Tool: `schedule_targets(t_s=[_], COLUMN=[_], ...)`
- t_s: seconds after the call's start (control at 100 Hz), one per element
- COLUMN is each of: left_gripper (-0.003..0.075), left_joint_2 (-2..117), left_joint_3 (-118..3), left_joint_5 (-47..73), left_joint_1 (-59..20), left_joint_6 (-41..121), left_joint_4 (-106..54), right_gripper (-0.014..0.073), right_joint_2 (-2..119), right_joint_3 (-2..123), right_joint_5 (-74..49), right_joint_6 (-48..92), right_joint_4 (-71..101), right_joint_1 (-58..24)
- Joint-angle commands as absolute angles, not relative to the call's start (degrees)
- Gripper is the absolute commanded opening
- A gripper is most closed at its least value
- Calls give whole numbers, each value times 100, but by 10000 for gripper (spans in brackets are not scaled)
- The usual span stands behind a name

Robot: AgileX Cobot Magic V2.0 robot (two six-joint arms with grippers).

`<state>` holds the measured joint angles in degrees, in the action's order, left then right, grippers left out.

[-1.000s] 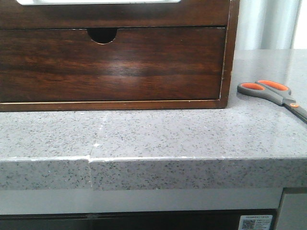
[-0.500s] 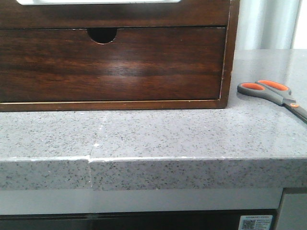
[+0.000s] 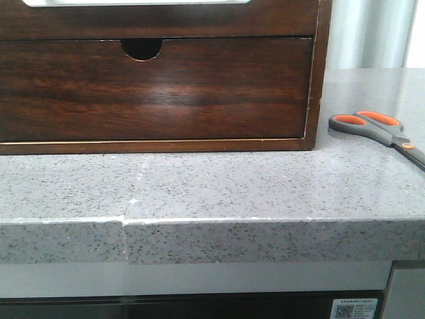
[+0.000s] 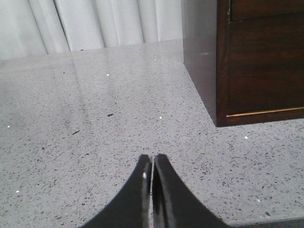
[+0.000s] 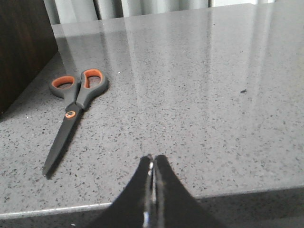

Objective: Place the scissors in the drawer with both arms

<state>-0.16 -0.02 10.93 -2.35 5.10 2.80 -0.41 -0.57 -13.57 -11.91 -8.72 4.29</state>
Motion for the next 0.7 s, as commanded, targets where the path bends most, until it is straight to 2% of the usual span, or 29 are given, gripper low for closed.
schedule_targets(t_s=[0.0, 0.28, 0.44, 0.57, 0.69], left_gripper=[-22, -22, -22, -22, -22], left_joint_2=[-184, -184, -173, 88, 655], left_joint_3=[122, 70, -283, -907, -1495], left_joint_5=[568, -1196, -960, -285, -196], left_joint_1=[-233, -233, -233, -233, -233], left_joint_6=[467, 467, 467, 467, 467], left_joint_4=[287, 217, -321, -353, -364], right_gripper=[-62, -61, -61, -61, -61], right_joint_2=[-164, -164, -128, 101, 677], right_joint_3=[-223, -223, 13, 476, 989], right_joint_5=[-667, 322, 271, -367, -1003], right_joint_6=[-1130, -1130, -1130, -1130, -1130], right_joint_4=[-892, -813, -813, -719, -564], right_joint_1=[424, 424, 424, 424, 424])
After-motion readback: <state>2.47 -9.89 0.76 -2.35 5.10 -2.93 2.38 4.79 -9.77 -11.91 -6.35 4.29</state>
